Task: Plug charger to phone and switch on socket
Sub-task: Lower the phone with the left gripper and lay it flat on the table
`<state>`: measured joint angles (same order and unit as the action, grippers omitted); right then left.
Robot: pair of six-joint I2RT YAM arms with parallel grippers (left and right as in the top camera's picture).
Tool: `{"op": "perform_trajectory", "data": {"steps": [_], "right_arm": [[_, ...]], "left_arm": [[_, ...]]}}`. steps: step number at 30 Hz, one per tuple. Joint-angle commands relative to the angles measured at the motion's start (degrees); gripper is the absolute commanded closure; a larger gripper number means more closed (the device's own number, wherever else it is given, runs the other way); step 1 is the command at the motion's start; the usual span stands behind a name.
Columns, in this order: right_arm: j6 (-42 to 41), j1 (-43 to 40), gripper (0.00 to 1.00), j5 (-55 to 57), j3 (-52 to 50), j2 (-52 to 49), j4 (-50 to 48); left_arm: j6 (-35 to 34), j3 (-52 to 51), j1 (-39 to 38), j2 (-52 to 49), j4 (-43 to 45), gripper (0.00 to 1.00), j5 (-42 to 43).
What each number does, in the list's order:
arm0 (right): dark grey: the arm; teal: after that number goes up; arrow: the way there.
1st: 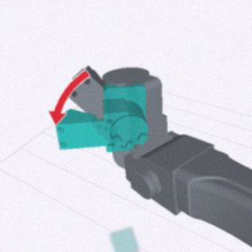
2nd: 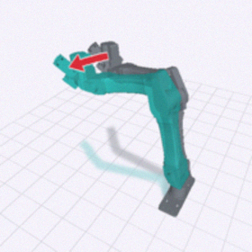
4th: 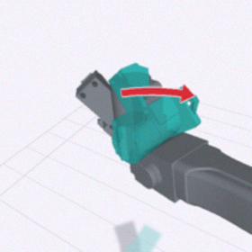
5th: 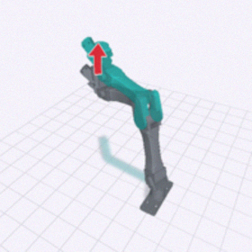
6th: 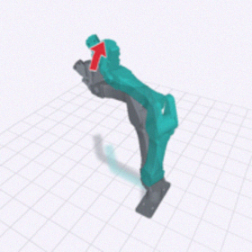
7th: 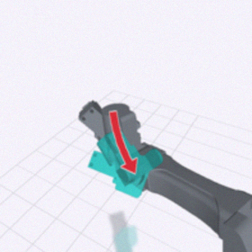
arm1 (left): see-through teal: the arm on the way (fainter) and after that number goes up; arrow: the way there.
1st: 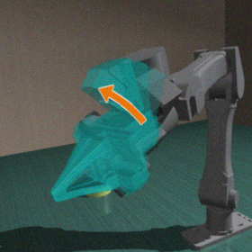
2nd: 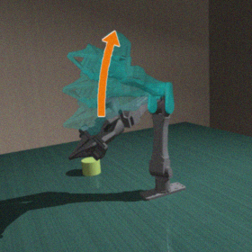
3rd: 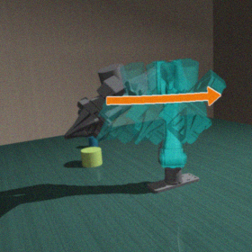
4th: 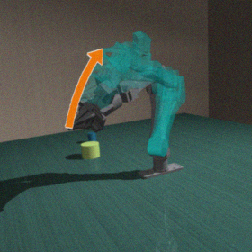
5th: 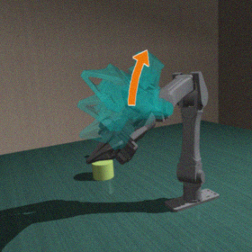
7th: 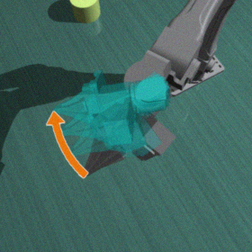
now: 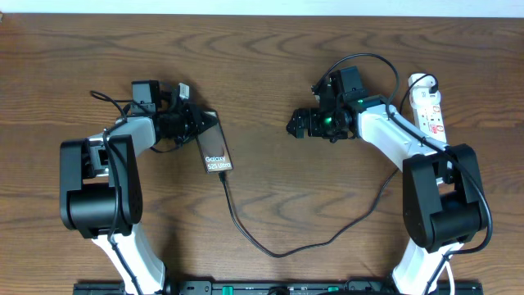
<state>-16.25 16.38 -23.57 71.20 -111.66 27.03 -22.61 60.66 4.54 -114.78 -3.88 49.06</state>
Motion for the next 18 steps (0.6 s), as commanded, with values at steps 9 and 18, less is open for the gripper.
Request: {"op": "perform_trajectory", "data": {"steps": [9,18], "right_arm": [[0.63,0.24,0.01,0.09,0.24,1.42,0.46],[0.61,0.24,0.01,0.09,0.26,1.42,0.46]], "left_arm": [[0.35,-0.63,-0.02,-0.70,-0.83,0.92,-0.44],[0.33,-0.79,-0.02,-0.74,-2.12,0.93,-2.21]]}}
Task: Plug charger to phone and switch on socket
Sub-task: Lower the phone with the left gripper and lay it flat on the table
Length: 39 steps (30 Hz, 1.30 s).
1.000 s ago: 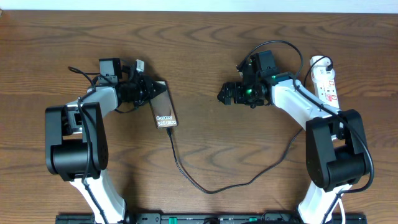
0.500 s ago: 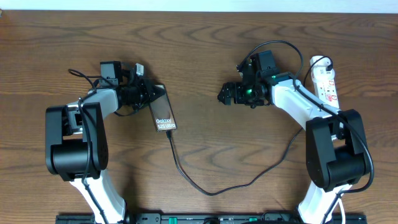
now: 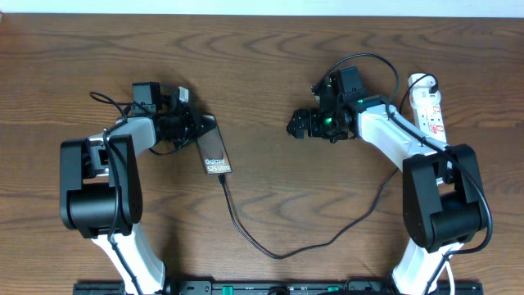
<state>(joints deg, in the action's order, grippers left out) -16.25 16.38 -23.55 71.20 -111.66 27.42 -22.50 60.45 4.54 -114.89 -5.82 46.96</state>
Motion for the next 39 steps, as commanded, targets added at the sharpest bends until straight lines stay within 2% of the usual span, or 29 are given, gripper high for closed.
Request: {"op": "perform_trajectory", "data": {"steps": [1,26,28,30,31,39], "right_arm": [[0.61,0.24,0.01,0.07,0.24,1.42,0.07],[0.44,0.24,0.01,0.07,0.26,1.42,0.28],[0.44,0.24,0.01,0.07,0.26,1.42,0.28],[0.44,0.24,0.01,0.07,0.24,1.42,0.28],[0.44,0.24,0.01,0.07,0.26,1.42,0.28],[0.44,0.24,0.01,0.07,0.26,1.42,0.28]], "left_arm": [[0.22,-0.57,-0.02,-0.63,-0.17,0.92,-0.11],[0.42,-0.63,-0.02,-0.79,-2.95,0.93,-3.10],[0.42,-0.63,-0.02,-0.79,-2.95,0.91,-3.10],[0.42,-0.63,-0.02,-0.79,-2.95,0.83,-3.10],[0.42,-0.63,-0.02,-0.79,-2.95,0.76,-3.10],[0.42,-0.63,-0.02,-0.79,-3.39,0.69,-3.10]]}}
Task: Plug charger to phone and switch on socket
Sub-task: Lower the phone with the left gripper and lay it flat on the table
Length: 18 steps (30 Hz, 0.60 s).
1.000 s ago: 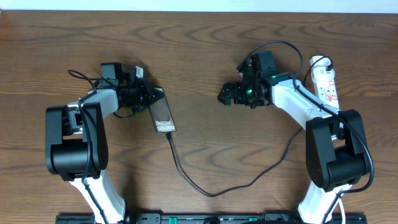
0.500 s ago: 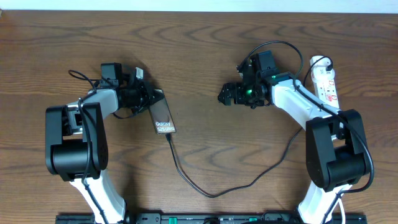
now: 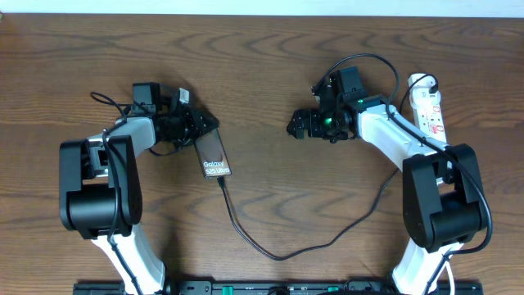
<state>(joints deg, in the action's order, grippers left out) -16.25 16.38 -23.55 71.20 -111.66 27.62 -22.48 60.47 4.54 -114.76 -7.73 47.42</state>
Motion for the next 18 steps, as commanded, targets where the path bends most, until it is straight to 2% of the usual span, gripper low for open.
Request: {"op": "perform_trajectory", "data": {"steps": [1,9,18], "right_arm": [[0.44,0.24,0.01,0.07,0.26,1.42,0.09],[0.44,0.24,0.01,0.07,0.26,1.42,0.09],[0.44,0.24,0.01,0.07,0.24,1.42,0.28]], "left_arm": [[0.39,-0.66,-0.02,-0.92,-1.70,0.67,-3.56],[0.42,-0.66,0.00,-0.92,-2.93,0.44,-3.61],[0.42,-0.66,-0.02,-0.92,-8.39,0.33,-14.10]]}}
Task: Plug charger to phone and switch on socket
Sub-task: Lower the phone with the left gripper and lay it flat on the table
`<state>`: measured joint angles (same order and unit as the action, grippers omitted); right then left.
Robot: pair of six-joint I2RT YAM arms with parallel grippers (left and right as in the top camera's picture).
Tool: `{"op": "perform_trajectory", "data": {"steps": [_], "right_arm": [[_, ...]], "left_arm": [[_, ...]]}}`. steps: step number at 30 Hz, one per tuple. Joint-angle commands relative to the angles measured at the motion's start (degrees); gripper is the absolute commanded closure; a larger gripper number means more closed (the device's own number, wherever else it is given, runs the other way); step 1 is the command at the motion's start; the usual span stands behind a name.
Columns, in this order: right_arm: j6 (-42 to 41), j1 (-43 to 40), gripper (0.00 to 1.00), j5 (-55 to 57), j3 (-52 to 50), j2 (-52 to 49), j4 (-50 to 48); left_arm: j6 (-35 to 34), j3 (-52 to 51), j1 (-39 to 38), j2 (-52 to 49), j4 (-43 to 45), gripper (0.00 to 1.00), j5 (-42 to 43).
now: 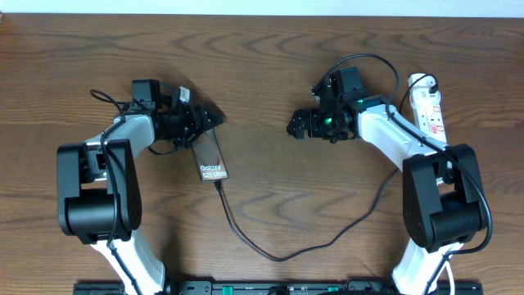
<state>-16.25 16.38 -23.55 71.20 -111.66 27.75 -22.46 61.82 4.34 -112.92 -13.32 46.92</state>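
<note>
The dark phone [211, 156], printed "Galaxy S25 Ultra", lies left of centre on the wooden table. The charger cable [278, 256] is plugged into its near end and loops right, up to the white power strip [428, 102] at the far right. My left gripper [211, 119] sits over the phone's far end. Its fingers hide that edge, and their grip cannot be read. My right gripper [296, 124] hovers open and empty at mid-table, well left of the strip.
The cable's slack loop crosses the near middle of the table. Both arm bases stand at the near edge, and each arm's own wiring hangs beside it.
The left gripper's tip has shifted a little right. The phone has turned slightly more upright, and its near end now lies a bit lower and further left. The right arm has not moved.
At the oldest moment the cable was in the phone and the left gripper was at the phone's far end. Over the following moments that gripper crept rightward and the phone swung from a slant towards upright. The right gripper stayed still throughout.
</note>
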Motion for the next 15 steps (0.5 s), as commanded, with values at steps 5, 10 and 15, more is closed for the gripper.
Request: {"op": "perform_trajectory", "data": {"steps": [5,10,15], "right_arm": [[0.46,0.24,0.01,0.07,0.26,1.42,0.15],[0.46,0.24,0.01,0.07,0.24,1.42,0.15],[0.44,0.24,0.01,0.07,0.24,1.42,0.15]], "left_arm": [[0.39,-2.01,0.17,-2.75,-4.04,0.29,-15.54],[0.39,-2.01,0.20,-2.75,-4.83,0.28,-16.20],[0.39,-2.01,0.17,-2.75,-6.05,0.28,-16.83]]}}
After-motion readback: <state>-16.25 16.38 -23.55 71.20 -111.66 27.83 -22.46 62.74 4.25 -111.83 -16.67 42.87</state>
